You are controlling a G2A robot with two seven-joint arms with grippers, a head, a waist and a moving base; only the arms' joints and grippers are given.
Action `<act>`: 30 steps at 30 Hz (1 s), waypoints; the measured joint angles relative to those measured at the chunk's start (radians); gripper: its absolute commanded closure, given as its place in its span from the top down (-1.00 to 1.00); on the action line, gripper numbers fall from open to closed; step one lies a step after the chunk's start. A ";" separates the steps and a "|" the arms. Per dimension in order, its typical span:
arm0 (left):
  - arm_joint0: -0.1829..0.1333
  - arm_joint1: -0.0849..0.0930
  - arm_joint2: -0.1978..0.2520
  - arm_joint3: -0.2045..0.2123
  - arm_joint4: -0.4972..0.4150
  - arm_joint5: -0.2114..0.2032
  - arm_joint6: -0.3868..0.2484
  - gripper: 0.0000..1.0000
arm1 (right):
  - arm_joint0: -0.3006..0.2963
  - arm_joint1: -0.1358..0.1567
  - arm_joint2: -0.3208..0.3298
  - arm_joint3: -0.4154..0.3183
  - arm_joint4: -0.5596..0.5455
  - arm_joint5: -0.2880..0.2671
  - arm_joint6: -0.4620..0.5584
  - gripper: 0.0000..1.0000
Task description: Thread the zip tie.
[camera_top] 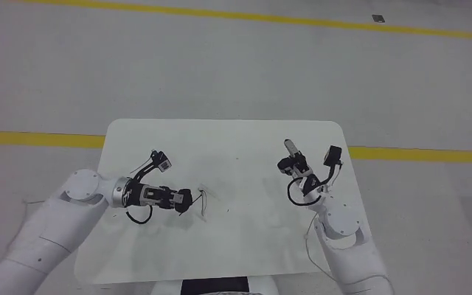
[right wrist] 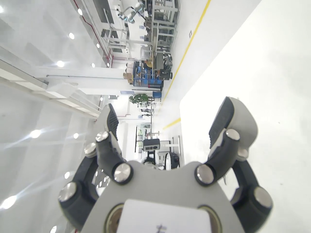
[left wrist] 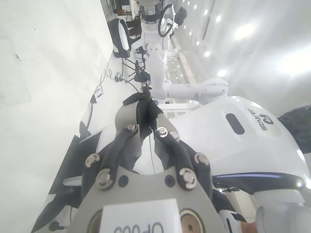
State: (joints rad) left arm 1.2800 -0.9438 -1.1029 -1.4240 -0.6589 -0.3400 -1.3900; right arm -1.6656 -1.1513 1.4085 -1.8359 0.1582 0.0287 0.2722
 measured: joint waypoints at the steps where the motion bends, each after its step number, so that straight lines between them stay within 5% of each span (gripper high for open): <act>1: 0.000 0.000 0.000 0.000 0.000 0.000 0.000 -1.00 | 0.002 -0.001 -0.009 0.001 -0.004 0.003 0.008 1.00; 12: 0.000 0.000 0.000 0.000 0.000 0.000 0.000 -1.00 | 0.003 -0.002 -0.034 -0.004 -0.033 0.014 0.015 1.00; 30: 0.000 0.000 0.000 0.000 0.000 0.000 0.000 -1.00 | 0.088 -0.007 -0.150 0.069 -0.021 -0.037 0.263 1.00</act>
State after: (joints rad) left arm 1.2800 -0.9438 -1.1029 -1.4240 -0.6589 -0.3400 -1.3900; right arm -1.5775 -1.1579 1.2581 -1.7672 0.1368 -0.0083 0.5351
